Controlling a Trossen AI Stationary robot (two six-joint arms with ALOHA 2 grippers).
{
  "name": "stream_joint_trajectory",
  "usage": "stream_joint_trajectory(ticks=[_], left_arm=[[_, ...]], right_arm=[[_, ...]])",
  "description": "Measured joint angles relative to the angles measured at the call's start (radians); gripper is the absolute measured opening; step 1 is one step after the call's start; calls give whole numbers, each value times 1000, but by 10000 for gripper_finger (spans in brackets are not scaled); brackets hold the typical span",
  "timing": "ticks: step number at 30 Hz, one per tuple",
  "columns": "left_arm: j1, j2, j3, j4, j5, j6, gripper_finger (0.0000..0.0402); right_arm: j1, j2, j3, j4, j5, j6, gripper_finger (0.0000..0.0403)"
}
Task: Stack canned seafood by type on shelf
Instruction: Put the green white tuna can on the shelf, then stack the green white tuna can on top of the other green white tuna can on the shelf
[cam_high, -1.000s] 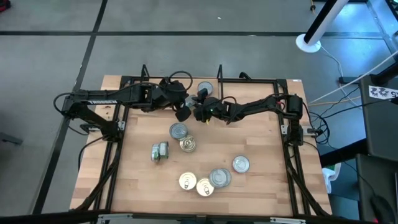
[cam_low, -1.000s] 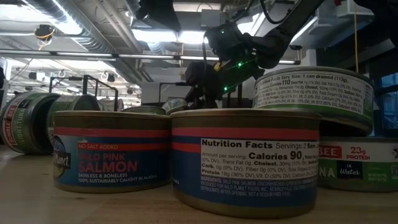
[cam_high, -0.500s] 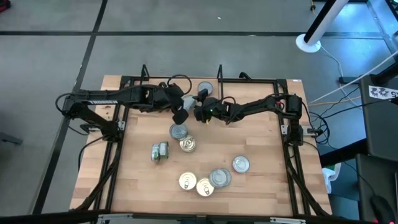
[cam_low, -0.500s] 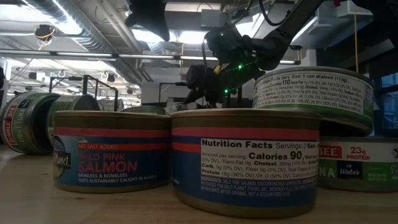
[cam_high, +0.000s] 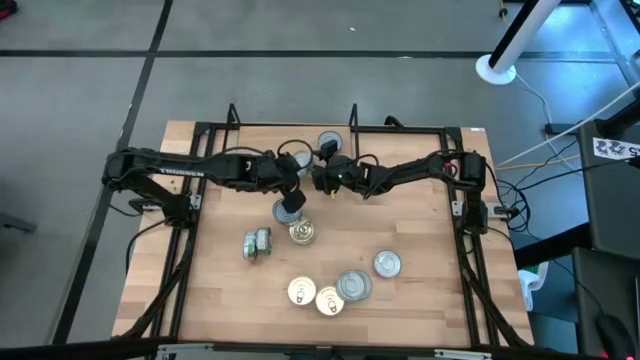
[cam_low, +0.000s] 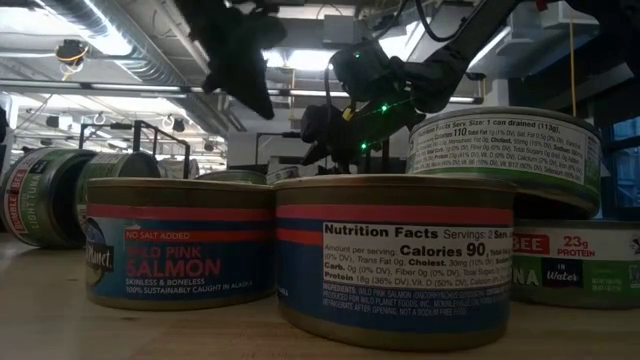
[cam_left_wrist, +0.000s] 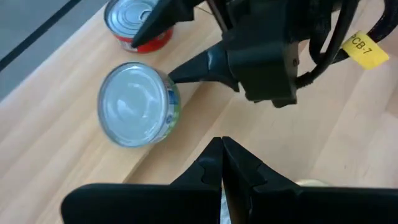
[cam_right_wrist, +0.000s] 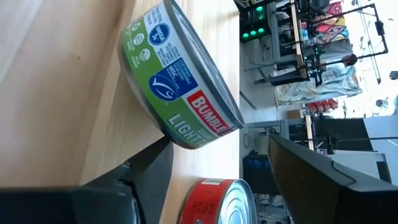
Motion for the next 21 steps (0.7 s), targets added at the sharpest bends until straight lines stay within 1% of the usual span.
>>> stream_joint_trajectory(ticks=[8,10,13,15,21], left_arm=[[3,-2,-149,179,0,0,0],[11,-1,-171,194,0,0,0],[33,-2,-204,261,-1,0,0],[48,-1,-226,281,-1,0,0],[78,-1,-228,274,1,22,0]], right_arm=[[0,-1,1,1,0,0,260],[0,-2,1,4,0,0,260],[0,-2,1,3,-1,0,260],[2,-2,1,3,-1,0,260],[3,-2,1,3,-1,-2,260]])
